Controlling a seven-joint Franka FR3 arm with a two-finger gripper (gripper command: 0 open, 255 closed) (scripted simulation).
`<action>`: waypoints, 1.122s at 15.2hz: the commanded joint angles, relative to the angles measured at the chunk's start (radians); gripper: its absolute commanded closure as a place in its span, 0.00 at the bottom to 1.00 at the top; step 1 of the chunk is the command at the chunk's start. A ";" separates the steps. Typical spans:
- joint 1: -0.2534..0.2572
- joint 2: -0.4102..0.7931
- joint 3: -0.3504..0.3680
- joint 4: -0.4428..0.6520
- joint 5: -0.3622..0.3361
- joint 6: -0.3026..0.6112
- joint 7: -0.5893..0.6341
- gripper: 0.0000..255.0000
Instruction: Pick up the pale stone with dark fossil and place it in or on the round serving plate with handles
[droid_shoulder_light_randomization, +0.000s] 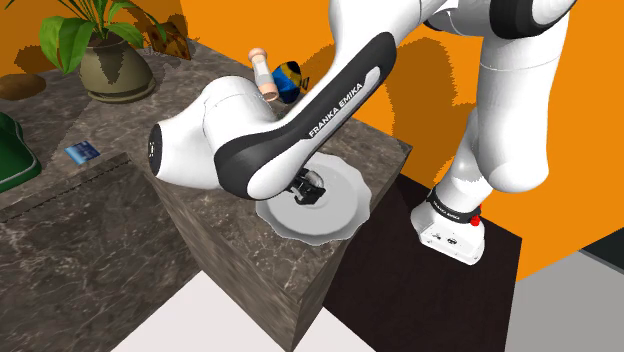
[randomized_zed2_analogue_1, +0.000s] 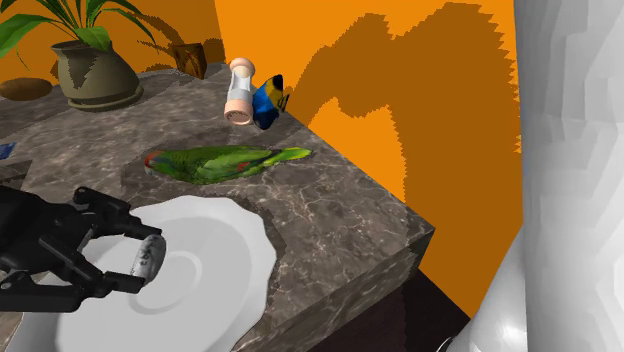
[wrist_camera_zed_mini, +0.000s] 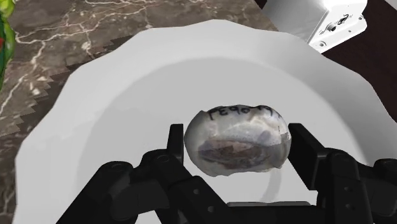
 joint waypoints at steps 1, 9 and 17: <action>0.000 0.018 -0.005 -0.011 -0.007 0.025 0.008 1.00; 0.000 0.018 -0.005 -0.011 -0.007 0.025 0.008 1.00; 0.029 0.058 -0.005 0.093 -0.011 -0.043 0.010 0.00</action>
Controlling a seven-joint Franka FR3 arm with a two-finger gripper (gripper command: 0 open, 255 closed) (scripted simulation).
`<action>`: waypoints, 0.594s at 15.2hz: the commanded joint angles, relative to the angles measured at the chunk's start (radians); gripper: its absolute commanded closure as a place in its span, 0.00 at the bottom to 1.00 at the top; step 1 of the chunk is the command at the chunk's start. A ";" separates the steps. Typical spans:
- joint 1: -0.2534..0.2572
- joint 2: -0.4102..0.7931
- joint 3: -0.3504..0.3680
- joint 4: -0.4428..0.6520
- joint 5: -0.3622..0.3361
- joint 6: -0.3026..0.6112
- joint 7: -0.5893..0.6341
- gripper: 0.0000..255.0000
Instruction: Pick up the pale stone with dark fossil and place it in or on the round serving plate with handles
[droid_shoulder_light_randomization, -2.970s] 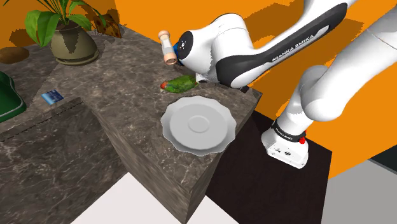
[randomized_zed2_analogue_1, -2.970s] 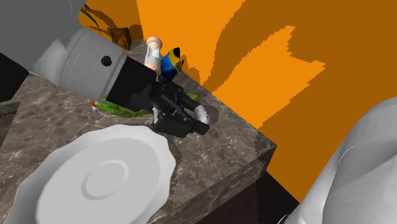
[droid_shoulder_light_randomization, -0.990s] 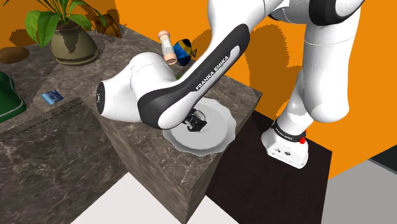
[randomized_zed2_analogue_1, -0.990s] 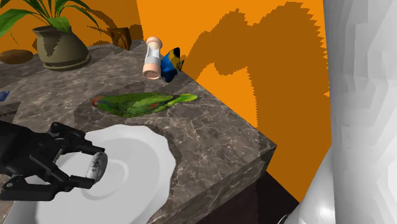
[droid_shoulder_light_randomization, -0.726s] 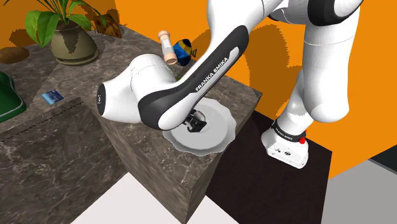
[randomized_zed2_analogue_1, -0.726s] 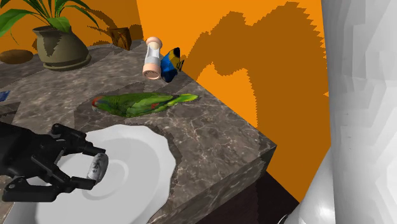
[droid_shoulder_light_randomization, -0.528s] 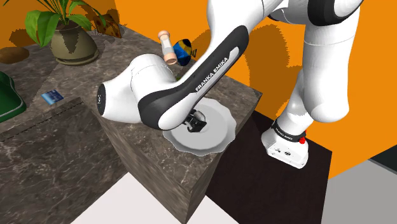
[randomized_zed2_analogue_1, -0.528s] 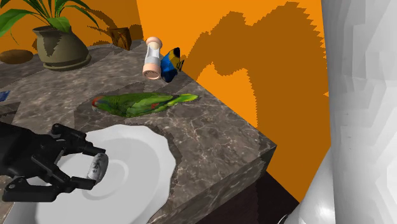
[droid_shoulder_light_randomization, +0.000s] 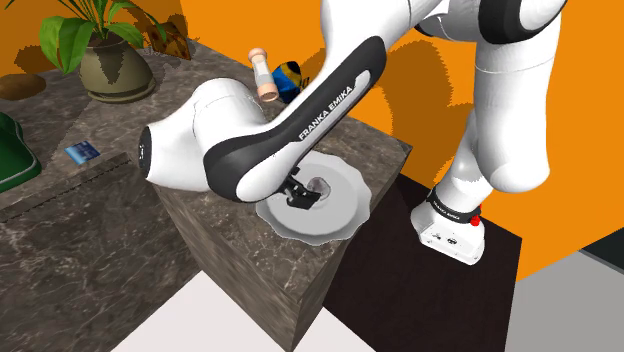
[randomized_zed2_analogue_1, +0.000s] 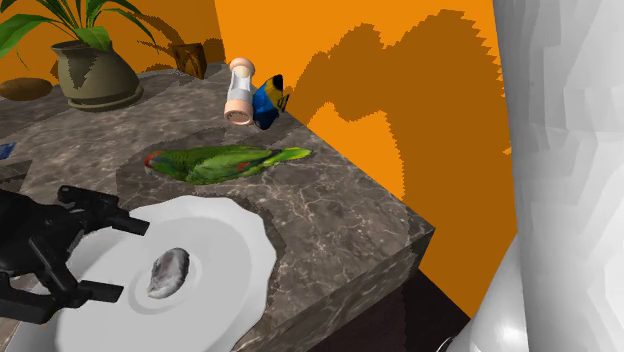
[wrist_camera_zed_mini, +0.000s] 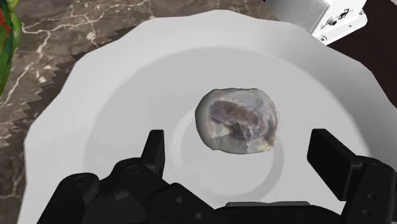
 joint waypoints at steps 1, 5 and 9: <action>0.029 0.038 0.000 0.093 -0.002 -0.060 0.006 0.00; 0.043 0.056 -0.001 0.138 -0.004 -0.088 0.005 0.00; 0.043 0.056 -0.001 0.139 -0.005 -0.088 0.005 0.00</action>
